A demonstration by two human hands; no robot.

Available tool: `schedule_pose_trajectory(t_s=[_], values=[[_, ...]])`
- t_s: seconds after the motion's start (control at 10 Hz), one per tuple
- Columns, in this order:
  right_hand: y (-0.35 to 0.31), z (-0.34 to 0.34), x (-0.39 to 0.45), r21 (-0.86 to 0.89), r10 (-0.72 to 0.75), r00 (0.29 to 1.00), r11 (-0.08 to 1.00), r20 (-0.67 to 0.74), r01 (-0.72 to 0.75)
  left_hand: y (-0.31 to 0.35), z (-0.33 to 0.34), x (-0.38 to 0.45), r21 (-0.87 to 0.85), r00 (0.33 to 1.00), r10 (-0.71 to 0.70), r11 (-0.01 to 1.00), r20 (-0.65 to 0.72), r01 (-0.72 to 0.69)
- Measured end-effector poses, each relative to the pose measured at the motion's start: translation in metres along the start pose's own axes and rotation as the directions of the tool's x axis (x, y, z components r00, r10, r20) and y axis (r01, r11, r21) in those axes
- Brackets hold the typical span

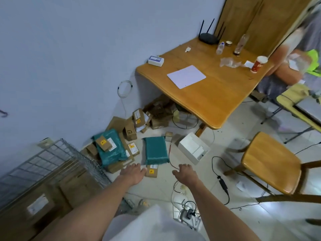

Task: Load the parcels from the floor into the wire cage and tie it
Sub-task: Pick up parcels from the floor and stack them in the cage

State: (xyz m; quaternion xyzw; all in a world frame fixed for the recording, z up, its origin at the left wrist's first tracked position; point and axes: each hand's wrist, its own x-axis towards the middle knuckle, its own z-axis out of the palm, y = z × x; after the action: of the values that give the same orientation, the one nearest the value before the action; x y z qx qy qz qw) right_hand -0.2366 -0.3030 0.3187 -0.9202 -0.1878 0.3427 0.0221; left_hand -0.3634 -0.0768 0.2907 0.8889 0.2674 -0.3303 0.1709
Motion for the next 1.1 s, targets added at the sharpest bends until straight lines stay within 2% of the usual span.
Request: schedule_pose_trajectory(t_s=[0.2,0.3,0.4,0.5,0.6,0.7,0.8,0.9,1.0,1.1], values=[[-0.017,-0.063,0.063,0.031,-0.030,0.999,0.999,-0.013,0.030,0.031,-0.066,0.040,-0.153,0.999,0.033,0.988,0.004,-0.033],[-0.033,-0.087,0.106,-0.078,-0.082,0.996,0.993,0.027,0.084,0.035,-0.082,0.066,-0.223,1.000,0.019,0.975,-0.001,-0.019],[-0.043,-0.108,0.161,-0.165,-0.137,0.988,0.975,0.078,0.148,0.030,-0.096,0.099,-0.290,1.000,-0.031,0.957,0.000,0.030],[-0.052,-0.127,0.216,-0.175,-0.169,0.980,0.967,0.102,0.185,0.028,-0.109,0.135,-0.358,0.994,-0.112,0.927,0.014,0.110],[-0.057,-0.144,0.260,-0.147,-0.194,0.970,0.965,0.147,0.215,0.030,-0.121,0.152,-0.382,0.972,-0.209,0.894,0.104,0.233],[-0.051,-0.150,0.310,-0.150,-0.198,0.956,0.961,0.215,0.233,0.033,-0.125,0.190,-0.460,0.960,-0.256,0.843,0.113,0.279],[-0.039,-0.130,0.373,-0.157,-0.182,0.944,0.960,0.274,0.231,0.029,-0.123,0.240,-0.453,0.946,-0.223,0.836,0.234,0.309],[-0.029,-0.095,0.451,-0.176,-0.141,0.949,0.965,0.282,0.196,0.011,-0.106,0.328,-0.463,0.943,-0.284,0.822,0.173,0.332],[-0.025,-0.045,0.545,-0.189,-0.098,0.963,0.971,0.251,0.148,-0.016,-0.056,0.439,-0.488,0.945,-0.267,0.809,0.190,0.327],[-0.022,0.016,0.642,-0.201,-0.100,0.983,0.971,0.153,0.130,-0.050,0.013,0.554,-0.469,0.946,-0.217,0.828,0.240,0.308]])
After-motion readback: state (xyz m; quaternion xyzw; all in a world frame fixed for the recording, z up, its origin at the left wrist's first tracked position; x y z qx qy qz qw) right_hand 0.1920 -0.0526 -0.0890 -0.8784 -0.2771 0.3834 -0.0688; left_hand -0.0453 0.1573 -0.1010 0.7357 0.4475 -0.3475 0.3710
